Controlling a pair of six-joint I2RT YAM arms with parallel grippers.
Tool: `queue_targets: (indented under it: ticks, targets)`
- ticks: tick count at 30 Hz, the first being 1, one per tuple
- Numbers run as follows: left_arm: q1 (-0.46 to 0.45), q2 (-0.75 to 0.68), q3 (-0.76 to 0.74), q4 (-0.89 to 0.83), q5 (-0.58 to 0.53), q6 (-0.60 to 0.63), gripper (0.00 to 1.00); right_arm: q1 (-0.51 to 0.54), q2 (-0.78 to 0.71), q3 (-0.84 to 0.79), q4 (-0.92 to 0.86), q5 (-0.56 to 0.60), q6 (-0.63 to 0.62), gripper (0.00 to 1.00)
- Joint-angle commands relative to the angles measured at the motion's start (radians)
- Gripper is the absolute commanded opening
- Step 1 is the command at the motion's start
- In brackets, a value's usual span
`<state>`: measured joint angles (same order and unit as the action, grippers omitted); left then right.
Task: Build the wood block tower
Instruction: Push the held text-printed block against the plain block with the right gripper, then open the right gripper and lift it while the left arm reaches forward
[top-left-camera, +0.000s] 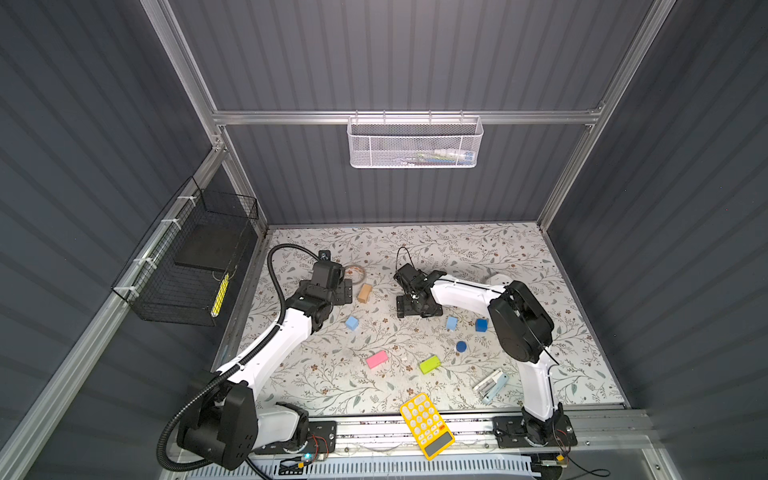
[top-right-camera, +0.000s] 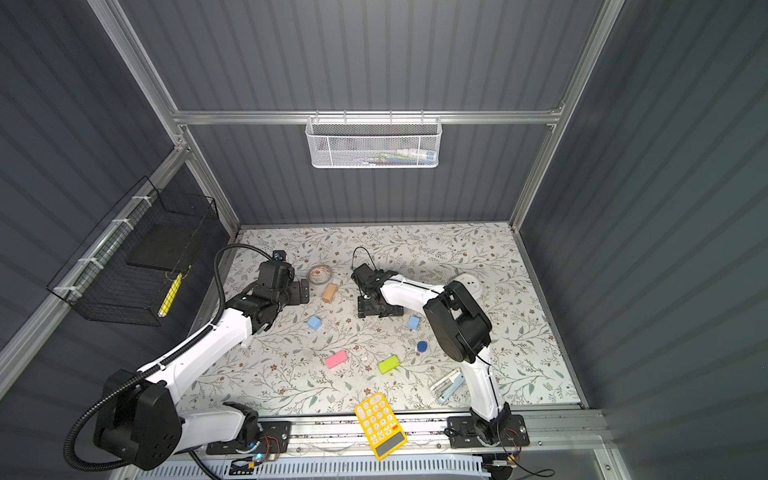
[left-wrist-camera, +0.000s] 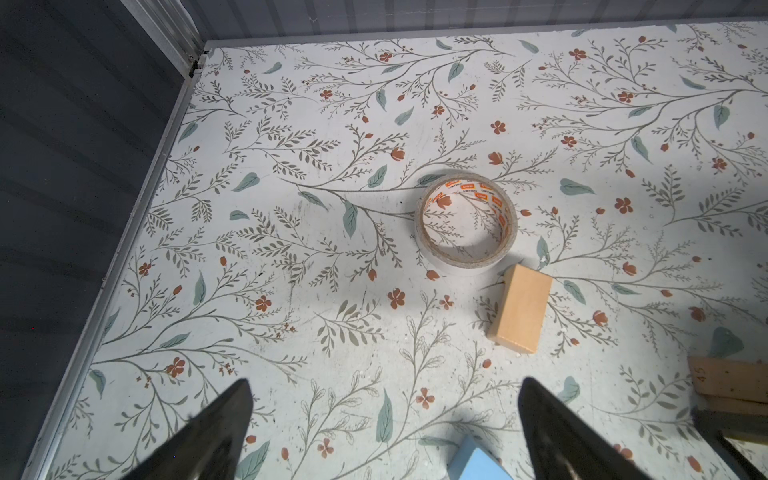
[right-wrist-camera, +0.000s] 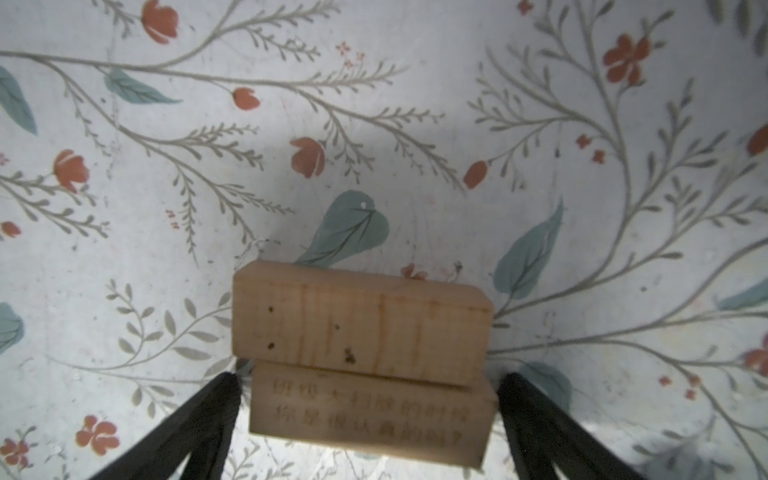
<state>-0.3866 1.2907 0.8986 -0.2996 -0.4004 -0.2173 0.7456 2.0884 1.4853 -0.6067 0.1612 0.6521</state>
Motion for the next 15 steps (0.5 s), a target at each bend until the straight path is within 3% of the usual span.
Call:
queue_targets:
  ticks: [1,10,15]
  targets:
    - [0.000,-0.004,0.033,-0.009,-0.006,0.009,0.99,-0.006,-0.040,-0.003,-0.021,-0.010,-0.012,0.99]
    - [0.000,-0.001,0.041,-0.009,0.030,-0.007,0.99,-0.005,-0.150,-0.034,-0.005,-0.034,-0.014,0.99]
    - [0.000,0.035,0.058,0.027,0.165,-0.032,0.91,-0.009,-0.252,-0.118,0.025,-0.025,0.000,0.99]
